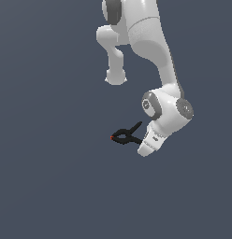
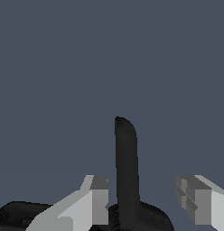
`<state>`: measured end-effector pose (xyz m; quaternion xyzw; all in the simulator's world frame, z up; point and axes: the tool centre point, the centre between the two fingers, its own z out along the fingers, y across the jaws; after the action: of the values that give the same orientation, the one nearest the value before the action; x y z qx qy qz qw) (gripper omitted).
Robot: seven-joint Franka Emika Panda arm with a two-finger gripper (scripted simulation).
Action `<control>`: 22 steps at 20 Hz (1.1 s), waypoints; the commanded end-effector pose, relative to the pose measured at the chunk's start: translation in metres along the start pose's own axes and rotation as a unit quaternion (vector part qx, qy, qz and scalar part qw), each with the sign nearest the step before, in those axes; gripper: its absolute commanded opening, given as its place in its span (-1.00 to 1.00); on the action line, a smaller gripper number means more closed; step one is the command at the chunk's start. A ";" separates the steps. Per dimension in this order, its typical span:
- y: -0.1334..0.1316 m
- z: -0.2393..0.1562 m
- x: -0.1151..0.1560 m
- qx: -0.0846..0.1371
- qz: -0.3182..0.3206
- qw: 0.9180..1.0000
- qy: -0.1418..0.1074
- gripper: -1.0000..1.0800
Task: Pick up the object and move it to a goal position.
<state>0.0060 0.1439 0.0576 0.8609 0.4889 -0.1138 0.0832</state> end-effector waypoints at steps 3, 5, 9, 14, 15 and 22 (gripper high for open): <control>-0.006 0.003 0.010 -0.006 -0.034 0.999 -0.006 0.23; -0.007 0.003 0.012 -0.007 -0.039 0.999 -0.007 0.23; -0.007 0.005 0.011 -0.006 -0.036 0.999 -0.007 0.23; -0.007 0.025 0.012 -0.007 -0.039 0.999 -0.007 0.23; -0.007 0.029 0.012 -0.007 -0.040 0.999 -0.007 0.23; -0.007 0.033 0.011 -0.007 -0.040 0.999 -0.007 -1.00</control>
<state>0.0018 0.1482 0.0231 0.8394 0.5228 -0.1197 0.0883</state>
